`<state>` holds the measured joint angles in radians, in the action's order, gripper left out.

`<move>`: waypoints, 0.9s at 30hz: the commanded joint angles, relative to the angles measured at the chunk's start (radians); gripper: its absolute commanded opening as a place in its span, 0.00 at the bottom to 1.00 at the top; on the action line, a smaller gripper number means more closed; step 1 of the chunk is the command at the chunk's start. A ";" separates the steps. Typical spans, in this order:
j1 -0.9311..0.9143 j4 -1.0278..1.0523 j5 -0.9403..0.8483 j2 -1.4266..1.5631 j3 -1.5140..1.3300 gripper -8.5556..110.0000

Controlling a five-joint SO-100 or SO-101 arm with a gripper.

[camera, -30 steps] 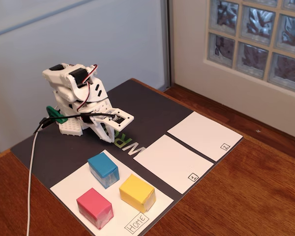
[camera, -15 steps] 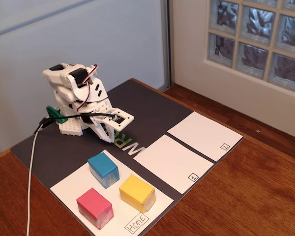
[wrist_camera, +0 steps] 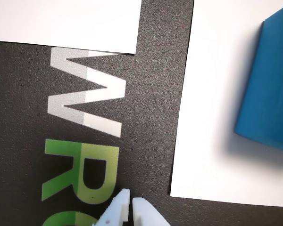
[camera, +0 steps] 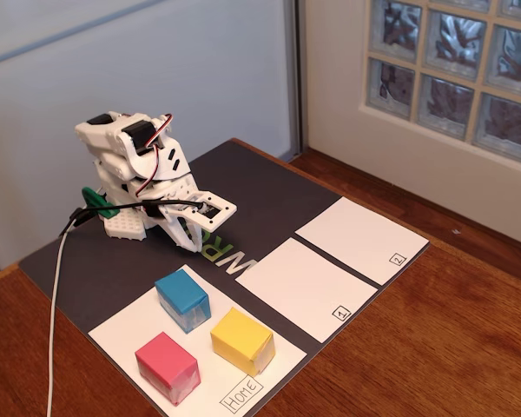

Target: Move box blue to zone 2

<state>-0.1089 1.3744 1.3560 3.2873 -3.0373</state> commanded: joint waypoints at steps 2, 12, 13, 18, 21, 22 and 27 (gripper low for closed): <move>-0.026 0.061 -0.017 0.052 -0.002 0.07; -0.095 0.023 0.170 0.044 0.080 0.07; -0.103 0.020 0.172 0.023 0.109 0.07; -0.115 -0.029 0.091 -0.331 0.322 0.07; -0.149 -0.044 0.012 -0.528 0.463 0.07; -0.160 -0.048 0.000 -0.575 0.502 0.07; -0.192 -0.075 -0.005 -0.761 0.672 0.07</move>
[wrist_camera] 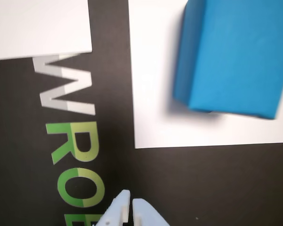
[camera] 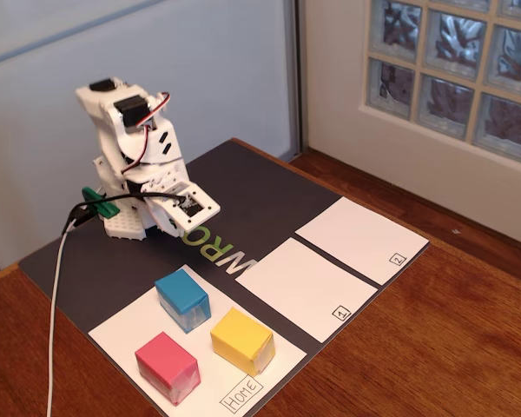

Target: Move box blue to zone 2

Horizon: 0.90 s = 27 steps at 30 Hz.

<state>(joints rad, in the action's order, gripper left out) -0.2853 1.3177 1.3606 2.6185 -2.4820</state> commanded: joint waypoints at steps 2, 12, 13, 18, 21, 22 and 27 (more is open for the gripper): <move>-0.029 -0.020 -0.017 -0.183 0.195 0.07; -0.118 -0.003 -0.114 -0.540 0.456 0.07; -0.123 -0.005 -0.135 -0.566 0.469 0.07; -0.129 -0.011 -0.198 -0.684 0.552 0.07; -0.120 -0.014 -0.210 -0.736 0.594 0.10; -0.115 -0.017 -0.216 -0.749 0.604 0.12; -0.097 -0.034 -0.232 -0.784 0.632 0.27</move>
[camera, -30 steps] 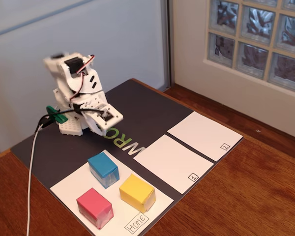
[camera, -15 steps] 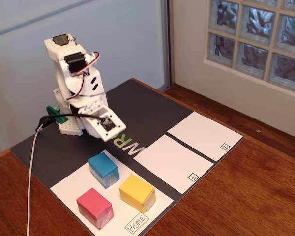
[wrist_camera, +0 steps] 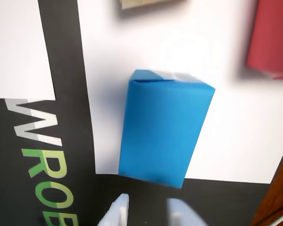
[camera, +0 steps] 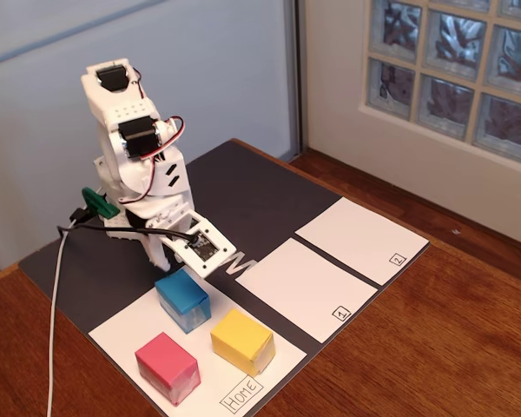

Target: Move box blue to zone 2

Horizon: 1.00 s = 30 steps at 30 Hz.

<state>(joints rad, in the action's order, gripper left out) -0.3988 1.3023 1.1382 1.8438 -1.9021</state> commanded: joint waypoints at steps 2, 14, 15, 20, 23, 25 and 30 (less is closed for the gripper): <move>0.021 -0.021 -0.009 -0.021 0.052 0.32; 0.071 -0.061 0.025 -0.064 0.021 0.47; 0.072 -0.072 0.028 -0.071 0.014 0.47; 0.077 -0.130 0.038 -0.112 -0.020 0.48; 0.080 -0.170 0.043 -0.121 -0.051 0.48; 0.081 -0.195 0.046 -0.127 -0.074 0.48; 0.081 -0.250 0.058 -0.152 -0.124 0.49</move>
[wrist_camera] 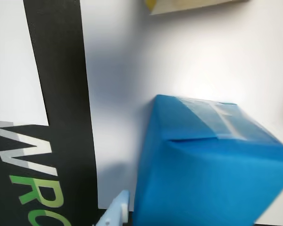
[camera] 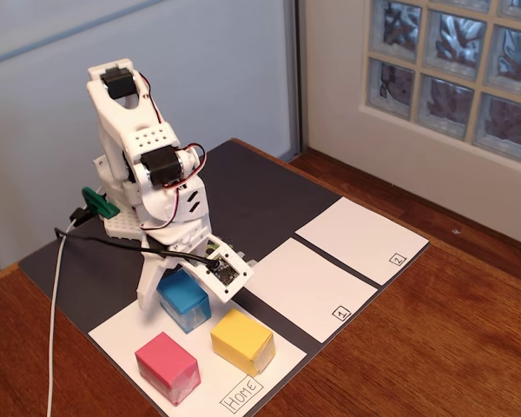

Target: Move box blue to zone 2

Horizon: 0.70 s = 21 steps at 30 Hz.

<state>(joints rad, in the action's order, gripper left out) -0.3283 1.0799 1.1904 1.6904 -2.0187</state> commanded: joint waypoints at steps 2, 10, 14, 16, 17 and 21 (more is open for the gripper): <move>0.011 -0.049 0.008 -0.009 -0.025 0.49; 0.006 -0.101 0.008 -0.071 -0.032 0.49; 0.008 -0.117 0.006 -0.094 -0.032 0.40; 0.009 -0.120 0.012 -0.094 -0.032 0.32; 0.009 -0.120 0.015 -0.092 -0.032 0.30; 0.011 -0.115 0.020 -0.084 -0.032 0.20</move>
<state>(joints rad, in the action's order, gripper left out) -0.3252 0.9679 1.2026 1.5907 -2.0555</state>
